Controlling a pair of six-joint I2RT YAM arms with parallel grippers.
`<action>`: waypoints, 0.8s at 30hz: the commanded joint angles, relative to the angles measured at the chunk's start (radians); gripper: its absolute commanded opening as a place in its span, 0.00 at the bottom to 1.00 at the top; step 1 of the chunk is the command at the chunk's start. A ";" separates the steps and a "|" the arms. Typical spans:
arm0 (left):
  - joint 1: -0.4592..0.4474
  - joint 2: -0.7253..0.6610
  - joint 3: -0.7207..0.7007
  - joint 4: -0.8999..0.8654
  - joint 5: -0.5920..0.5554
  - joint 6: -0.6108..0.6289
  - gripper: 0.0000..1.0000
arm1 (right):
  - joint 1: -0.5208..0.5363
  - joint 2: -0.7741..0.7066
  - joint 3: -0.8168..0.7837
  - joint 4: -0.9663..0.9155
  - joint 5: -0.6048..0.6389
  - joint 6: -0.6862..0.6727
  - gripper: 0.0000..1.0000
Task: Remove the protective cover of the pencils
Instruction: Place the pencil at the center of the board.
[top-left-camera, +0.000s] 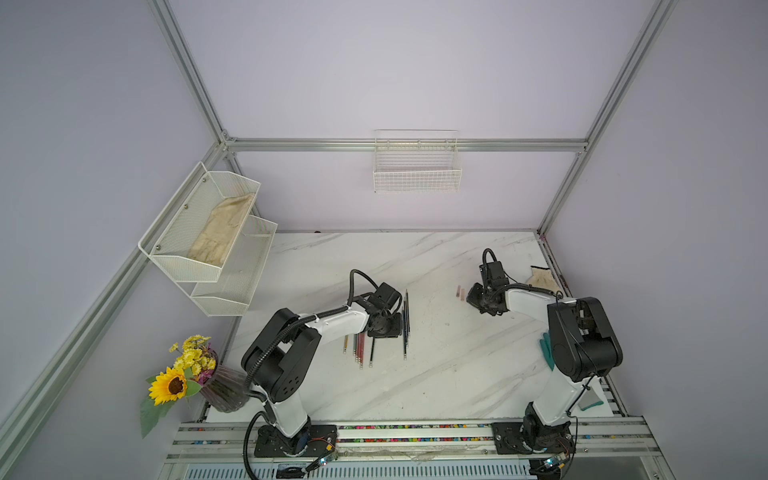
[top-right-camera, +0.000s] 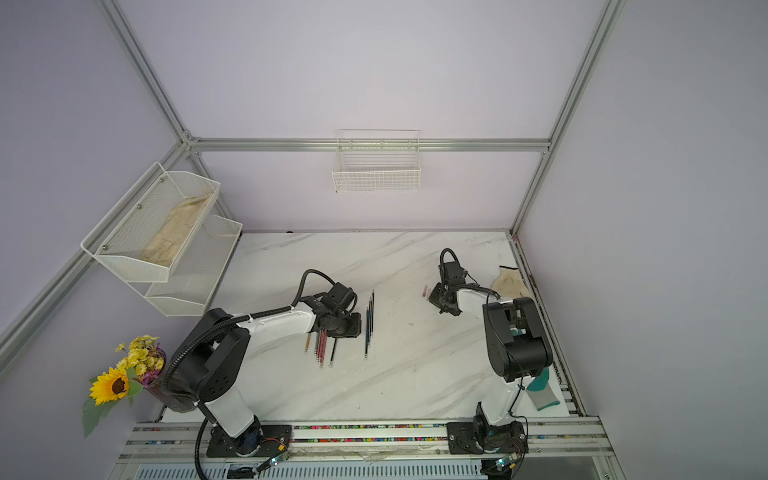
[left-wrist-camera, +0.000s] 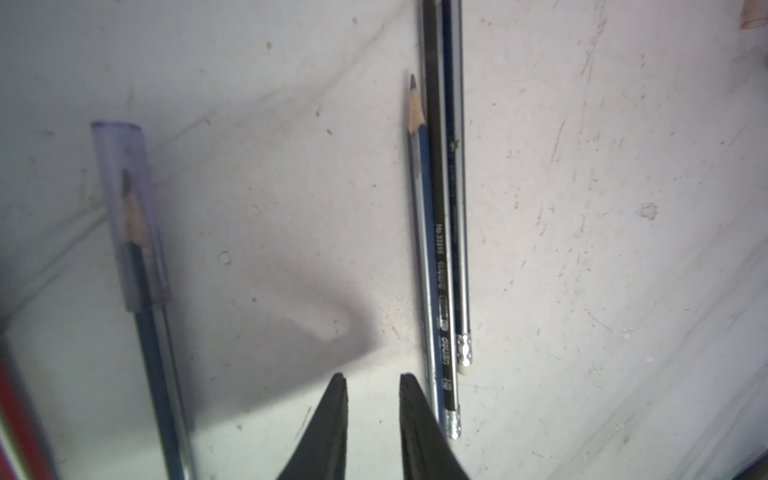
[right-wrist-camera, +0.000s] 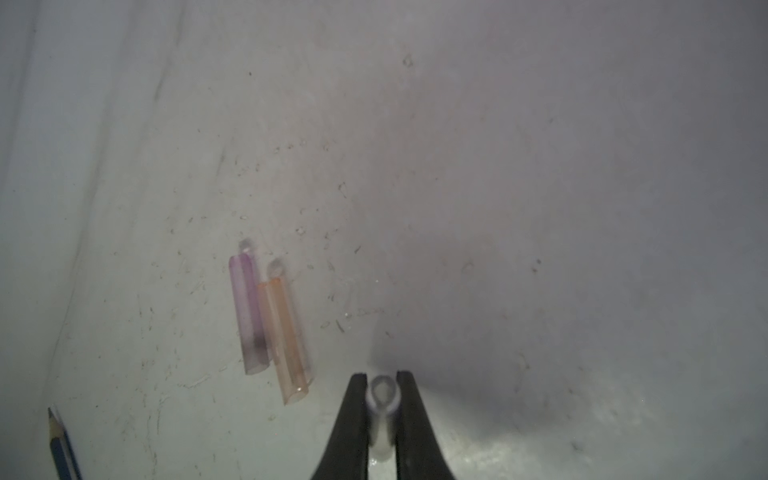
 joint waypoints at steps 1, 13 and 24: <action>0.005 -0.070 0.051 0.032 0.015 0.014 0.24 | -0.001 0.028 0.008 0.016 -0.047 -0.010 0.00; 0.006 -0.066 0.047 0.035 0.035 0.024 0.24 | -0.002 0.043 0.019 0.026 -0.071 -0.011 0.08; 0.007 -0.063 0.048 0.039 0.043 0.027 0.24 | -0.002 0.043 0.027 0.027 -0.075 -0.016 0.19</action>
